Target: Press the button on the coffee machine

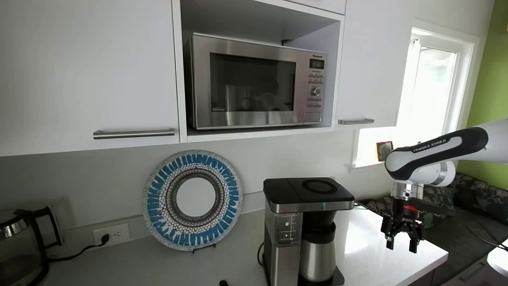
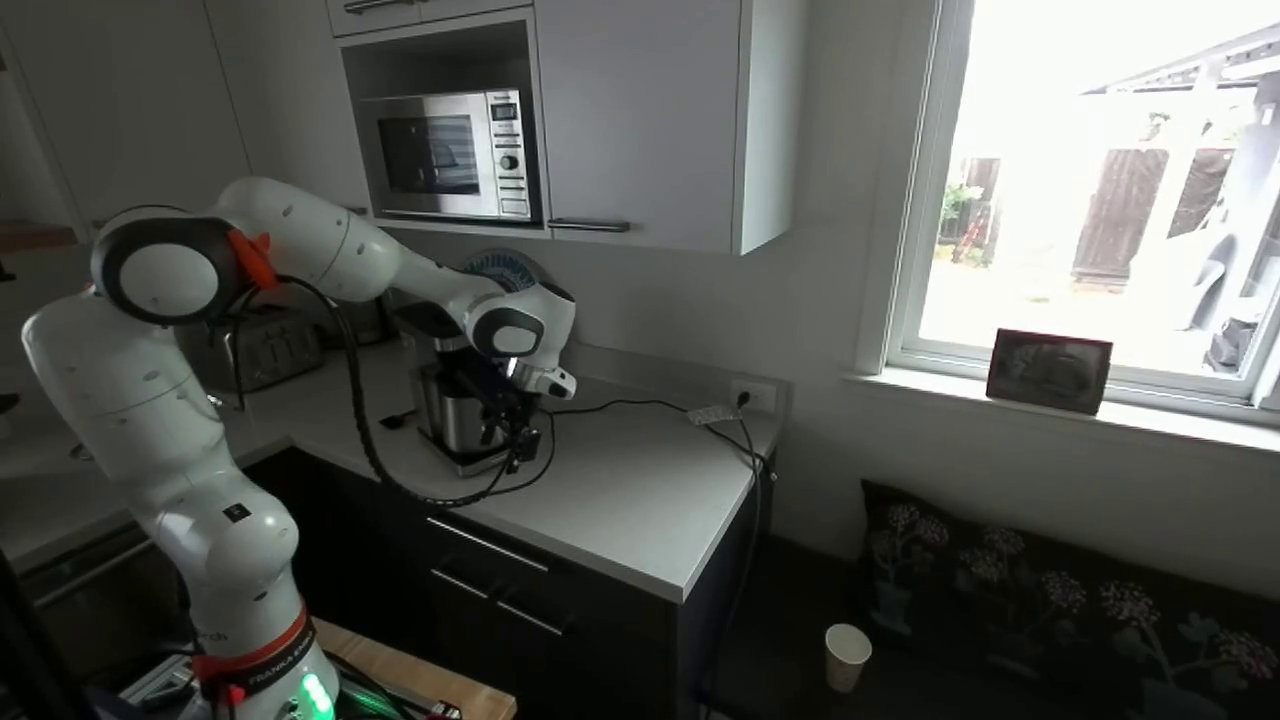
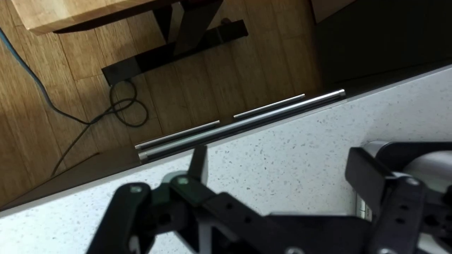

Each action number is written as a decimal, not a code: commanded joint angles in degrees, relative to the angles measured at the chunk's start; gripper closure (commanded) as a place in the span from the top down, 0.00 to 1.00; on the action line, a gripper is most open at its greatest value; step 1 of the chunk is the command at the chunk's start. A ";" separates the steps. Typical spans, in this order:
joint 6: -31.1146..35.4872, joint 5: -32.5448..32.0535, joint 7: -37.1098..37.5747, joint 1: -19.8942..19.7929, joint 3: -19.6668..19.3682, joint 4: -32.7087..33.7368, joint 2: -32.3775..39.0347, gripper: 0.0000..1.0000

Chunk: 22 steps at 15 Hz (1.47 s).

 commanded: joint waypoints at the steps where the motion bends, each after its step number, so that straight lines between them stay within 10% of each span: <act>1: -0.18 0.05 -0.08 -0.56 0.52 0.14 0.02 1.00; 19: -5.22 37.18 22.41 -4.56 0.78 10.34 25.38 0.99; 22: -5.43 42.05 24.19 -4.56 1.08 11.68 28.14 0.70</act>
